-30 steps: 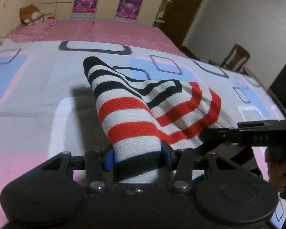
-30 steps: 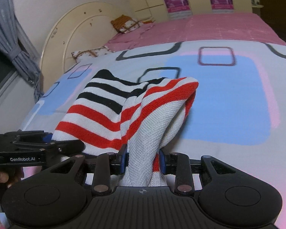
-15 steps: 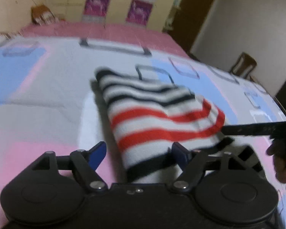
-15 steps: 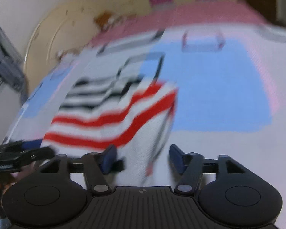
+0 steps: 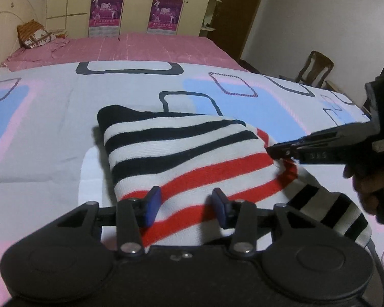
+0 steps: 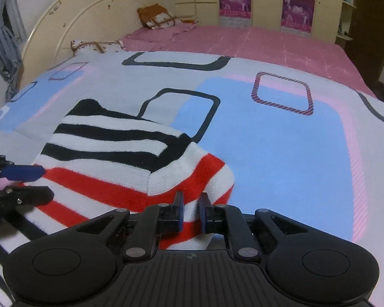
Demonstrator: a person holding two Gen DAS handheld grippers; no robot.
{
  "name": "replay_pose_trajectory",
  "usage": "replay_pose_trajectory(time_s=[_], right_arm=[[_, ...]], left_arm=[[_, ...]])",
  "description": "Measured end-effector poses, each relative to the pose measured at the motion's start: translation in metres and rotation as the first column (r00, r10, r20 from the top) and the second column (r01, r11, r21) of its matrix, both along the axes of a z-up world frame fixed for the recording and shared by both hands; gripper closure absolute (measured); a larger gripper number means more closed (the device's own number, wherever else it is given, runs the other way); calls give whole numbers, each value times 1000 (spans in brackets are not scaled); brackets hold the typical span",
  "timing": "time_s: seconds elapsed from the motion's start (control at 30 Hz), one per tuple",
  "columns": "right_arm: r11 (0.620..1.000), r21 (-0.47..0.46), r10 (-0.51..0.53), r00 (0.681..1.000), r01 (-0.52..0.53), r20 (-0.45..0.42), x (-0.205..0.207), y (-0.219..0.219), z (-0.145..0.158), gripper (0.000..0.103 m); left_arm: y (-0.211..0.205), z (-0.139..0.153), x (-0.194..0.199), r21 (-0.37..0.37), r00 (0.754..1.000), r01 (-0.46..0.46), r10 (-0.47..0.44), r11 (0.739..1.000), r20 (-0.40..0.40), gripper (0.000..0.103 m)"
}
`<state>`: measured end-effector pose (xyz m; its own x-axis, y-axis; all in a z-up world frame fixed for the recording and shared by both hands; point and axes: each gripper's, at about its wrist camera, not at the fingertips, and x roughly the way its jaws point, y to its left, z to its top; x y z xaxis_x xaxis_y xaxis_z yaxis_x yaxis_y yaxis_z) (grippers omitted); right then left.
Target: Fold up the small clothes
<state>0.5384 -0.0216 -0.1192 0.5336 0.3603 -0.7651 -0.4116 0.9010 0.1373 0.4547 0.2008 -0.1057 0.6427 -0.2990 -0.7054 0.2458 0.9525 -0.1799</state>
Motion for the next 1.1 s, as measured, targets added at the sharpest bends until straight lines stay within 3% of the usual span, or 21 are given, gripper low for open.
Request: replay_pose_trajectory(time_s=[0.1, 0.23, 0.3, 0.4, 0.43, 0.5, 0.6, 0.7, 0.8, 0.9, 1.1], right_arm=[[998, 58, -24, 998, 21, 53, -24, -15, 23, 91], [994, 98, 39, 996, -47, 86, -72, -23, 46, 91], [992, 93, 79, 995, -85, 68, -92, -22, 43, 91], [995, -42, 93, 994, -90, 55, -102, -16, 17, 92], [996, -52, 78, 996, -76, 48, -100, -19, 8, 92], [999, 3, 44, 999, -44, 22, -95, -28, 7, 91], [998, 19, 54, 995, -56, 81, -106, -27, 32, 92], [995, 45, 82, 993, -86, 84, -122, -31, 45, 92], [992, 23, 124, 991, -125, 43, -136, -28, 34, 92], [994, -23, 109, 994, -109, -8, -142, -24, 8, 92], [998, 16, 62, 998, -62, 7, -149, -30, 2, 92]], left_arm=[[-1, 13, -16, 8, 999, 21, -22, 1000, 35, 70], [-6, 25, -50, -4, 996, 52, -51, 999, 75, 70], [-11, 22, -62, 5, 995, 64, -64, 998, 78, 70], [-17, 5, -67, 90, 996, 57, -63, 994, 69, 69], [-16, 3, -68, 77, 996, 49, -55, 996, 75, 69], [-14, 5, -68, 69, 996, 40, -45, 997, 75, 70], [-11, 18, -80, 57, 995, 37, -43, 998, 92, 73], [-10, 27, -101, 36, 993, 44, -47, 998, 106, 73], [-20, 22, -117, 47, 993, 73, -77, 996, 88, 72], [-27, -3, -122, 154, 998, 50, -56, 987, 36, 78], [-14, -7, -128, 99, 999, -7, 3, 995, 35, 78]])
